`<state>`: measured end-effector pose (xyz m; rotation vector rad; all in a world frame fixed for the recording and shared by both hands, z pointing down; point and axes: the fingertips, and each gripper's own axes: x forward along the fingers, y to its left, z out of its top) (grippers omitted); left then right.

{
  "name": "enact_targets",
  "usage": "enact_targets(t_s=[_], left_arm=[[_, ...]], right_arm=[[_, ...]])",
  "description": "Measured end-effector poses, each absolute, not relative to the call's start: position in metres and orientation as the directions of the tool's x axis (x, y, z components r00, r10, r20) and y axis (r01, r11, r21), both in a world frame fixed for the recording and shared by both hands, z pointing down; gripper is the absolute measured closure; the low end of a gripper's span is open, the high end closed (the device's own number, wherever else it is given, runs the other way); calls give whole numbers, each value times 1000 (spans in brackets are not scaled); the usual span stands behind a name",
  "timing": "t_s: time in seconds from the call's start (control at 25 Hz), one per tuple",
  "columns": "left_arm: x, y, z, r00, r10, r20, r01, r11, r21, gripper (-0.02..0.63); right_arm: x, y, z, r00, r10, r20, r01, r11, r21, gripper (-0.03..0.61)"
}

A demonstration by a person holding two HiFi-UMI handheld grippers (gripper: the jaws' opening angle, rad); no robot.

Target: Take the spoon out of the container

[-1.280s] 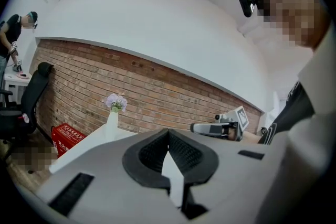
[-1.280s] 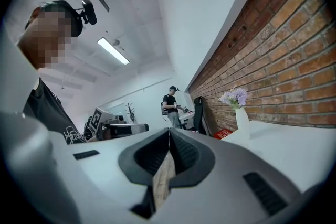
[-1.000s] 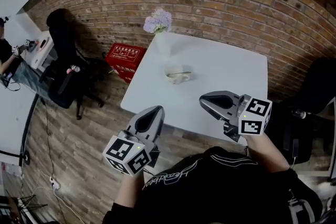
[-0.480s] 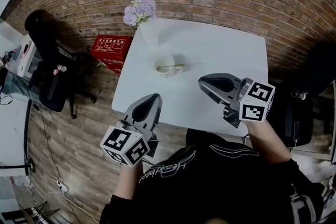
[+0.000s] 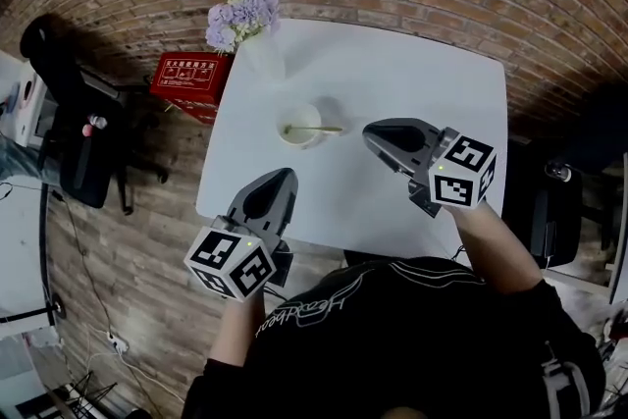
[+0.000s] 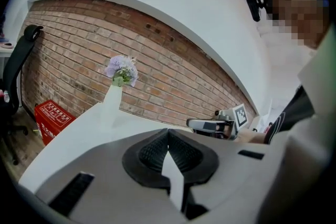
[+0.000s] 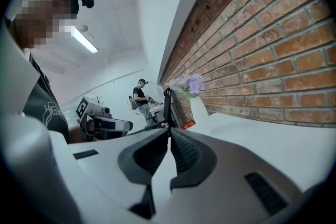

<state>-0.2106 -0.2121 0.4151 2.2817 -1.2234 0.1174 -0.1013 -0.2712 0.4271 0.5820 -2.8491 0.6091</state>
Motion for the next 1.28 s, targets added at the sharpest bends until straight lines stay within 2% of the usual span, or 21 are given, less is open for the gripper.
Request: enact_targets(t_s=[0.24,0.32,0.6,1.08,1.28], left_arm=[[-218,-233,456,562,-739,372,-803,-377,462,611],[-221,-238,464,557,-737,382,-803,-361,475,611],[-231,-249,489,531,-749,397,-802,-292,522,611],[-238,-242,504,500,-759,418,-809,-237,538,611],[-244,-240,504,489,-767,414,-809,-221,544,609]], right_arm=[[-115,-298,466,-911,-295,289,-391,840,-377,571],[-121,-302,480,-909,-272,316,-383,844,-374,489],[-142,-309,524,-888,-231,398,-379,859,-345,477],[-162,-312,548,-883,-216,416,-378,854,-358,503],[-163,-316,553,-878,-238,414,-410,821,-397,552]])
